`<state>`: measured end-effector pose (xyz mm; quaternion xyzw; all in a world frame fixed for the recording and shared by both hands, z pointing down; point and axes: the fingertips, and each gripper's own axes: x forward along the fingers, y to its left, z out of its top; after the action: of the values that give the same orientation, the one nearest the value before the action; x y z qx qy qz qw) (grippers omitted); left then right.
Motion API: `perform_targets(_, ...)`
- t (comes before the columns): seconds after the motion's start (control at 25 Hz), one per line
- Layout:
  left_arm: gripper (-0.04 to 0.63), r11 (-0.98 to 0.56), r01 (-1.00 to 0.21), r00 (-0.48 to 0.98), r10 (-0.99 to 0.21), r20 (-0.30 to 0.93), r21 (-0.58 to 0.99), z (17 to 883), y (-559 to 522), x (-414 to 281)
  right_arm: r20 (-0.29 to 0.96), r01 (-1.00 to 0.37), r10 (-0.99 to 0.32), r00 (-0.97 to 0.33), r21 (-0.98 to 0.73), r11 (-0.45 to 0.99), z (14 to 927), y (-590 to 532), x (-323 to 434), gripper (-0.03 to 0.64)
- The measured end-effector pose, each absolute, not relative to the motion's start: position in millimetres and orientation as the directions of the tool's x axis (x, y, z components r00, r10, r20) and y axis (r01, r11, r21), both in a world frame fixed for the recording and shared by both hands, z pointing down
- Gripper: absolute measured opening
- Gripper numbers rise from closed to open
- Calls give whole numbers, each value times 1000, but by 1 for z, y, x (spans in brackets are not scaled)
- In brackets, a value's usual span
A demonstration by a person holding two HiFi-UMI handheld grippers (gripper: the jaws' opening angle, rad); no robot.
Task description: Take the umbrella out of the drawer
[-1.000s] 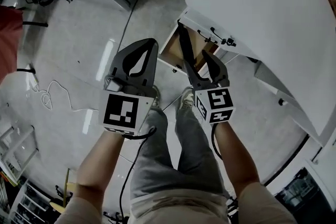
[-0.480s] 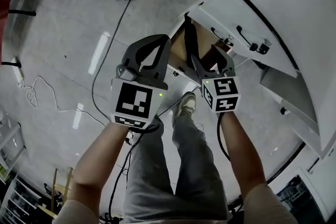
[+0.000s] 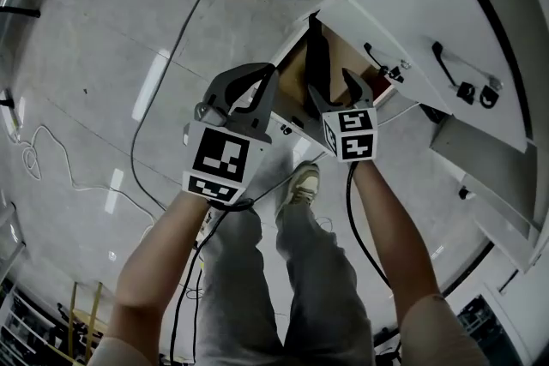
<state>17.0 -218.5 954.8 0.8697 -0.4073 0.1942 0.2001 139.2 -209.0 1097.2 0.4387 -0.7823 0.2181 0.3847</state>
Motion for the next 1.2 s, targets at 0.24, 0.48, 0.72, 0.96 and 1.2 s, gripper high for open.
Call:
perform_targets(0.24, 6, -559, -785, 600, -581, 550, 266, 1016, -202, 22, 856, -873, -414, -309, -83, 480, 1171, -203, 148, 308)
perform_targets(0.48, 6, -524, -803, 579, -568, 585, 286, 1061, -194, 24, 875, -885, -412, -252, -36, 465, 1214, -215, 154, 324)
perform_targets(0.72, 6, -516, -802, 576, -540, 613, 299, 1091, -179, 23, 882, -866, -424, -207, 36, 498, 1240, -220, 153, 327)
perform_targets(0.96, 6, -482, -843, 523, -632, 572, 238, 1080, -181, 9, 884, -886, -439, -163, 65, 459, 1252, -225, 157, 324)
perform_targets(1.2, 6, -460, -843, 528, -600, 601, 280, 1077, -172, 6, 895, -855, -421, -150, 97, 510, 1245, -210, 155, 265)
